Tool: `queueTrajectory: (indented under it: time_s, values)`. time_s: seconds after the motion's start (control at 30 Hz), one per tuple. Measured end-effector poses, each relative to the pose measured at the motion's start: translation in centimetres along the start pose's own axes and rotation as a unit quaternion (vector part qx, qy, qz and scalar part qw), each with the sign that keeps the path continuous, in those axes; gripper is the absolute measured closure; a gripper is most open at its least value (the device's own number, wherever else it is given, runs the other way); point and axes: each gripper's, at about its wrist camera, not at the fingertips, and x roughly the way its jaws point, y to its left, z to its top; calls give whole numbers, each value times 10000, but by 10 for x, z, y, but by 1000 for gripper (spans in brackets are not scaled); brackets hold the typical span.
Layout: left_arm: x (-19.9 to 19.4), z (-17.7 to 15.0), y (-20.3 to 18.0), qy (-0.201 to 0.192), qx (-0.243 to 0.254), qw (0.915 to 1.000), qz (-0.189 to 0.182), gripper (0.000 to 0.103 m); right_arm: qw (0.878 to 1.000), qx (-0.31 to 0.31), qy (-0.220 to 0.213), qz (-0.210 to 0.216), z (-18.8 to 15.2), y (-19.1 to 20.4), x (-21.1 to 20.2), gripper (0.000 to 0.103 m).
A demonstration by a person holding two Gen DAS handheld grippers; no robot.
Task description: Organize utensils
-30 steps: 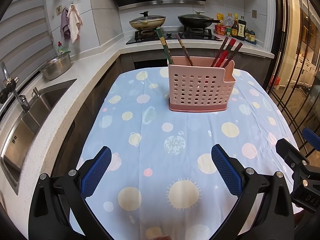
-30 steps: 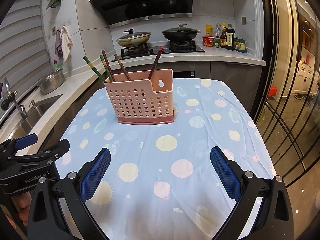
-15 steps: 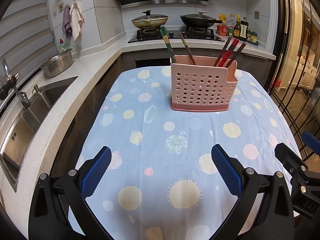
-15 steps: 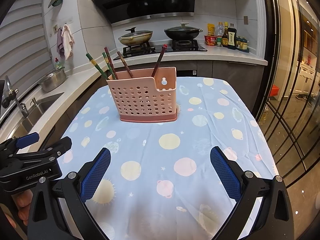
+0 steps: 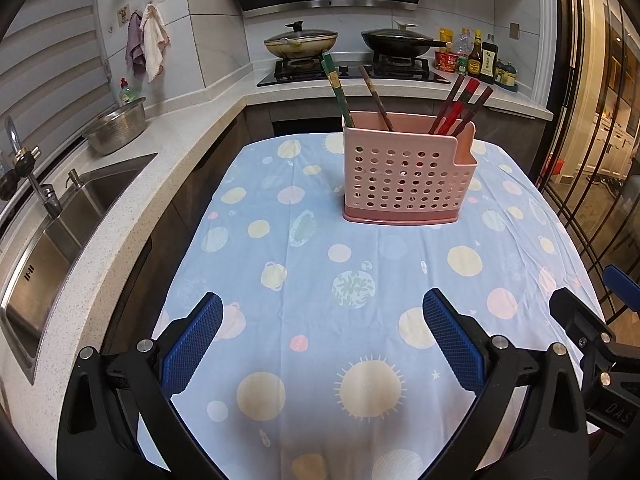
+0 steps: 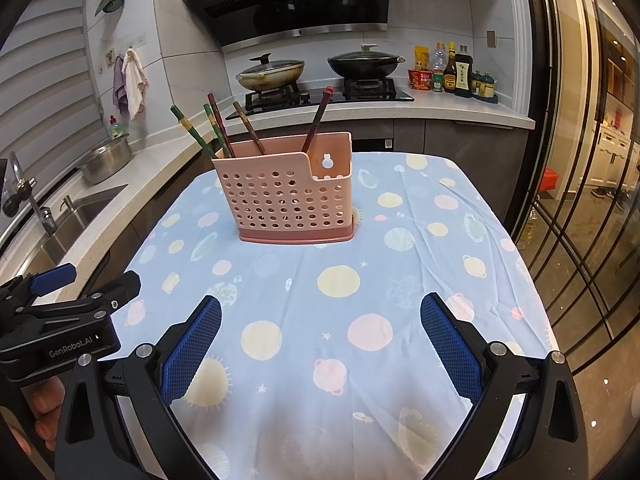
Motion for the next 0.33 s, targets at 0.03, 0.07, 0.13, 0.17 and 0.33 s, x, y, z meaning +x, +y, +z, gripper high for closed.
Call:
queueTrajectory:
  time_s: [0.03, 0.07, 0.13, 0.17, 0.33]
  values:
    - [0, 0, 0, -7, 2, 10000, 13, 7, 10000, -1, -5, -5, 0, 0, 0, 7]
    - [0, 1, 0, -18, 10, 10000, 30, 7, 10000, -9, -4, -4, 0, 0, 0, 7]
    - [0, 1, 0, -20, 3, 10000, 72, 7, 10000, 12, -26, -24, 0, -1, 0, 7]
    - [-1, 1, 1, -28, -9, 10000, 74, 7, 10000, 23, -42, -47, -1, -1, 0, 7]
    - [0, 1, 1, -27, 6, 10000, 36, 7, 9999, 57, -82, -108, -2, -4, 0, 7]
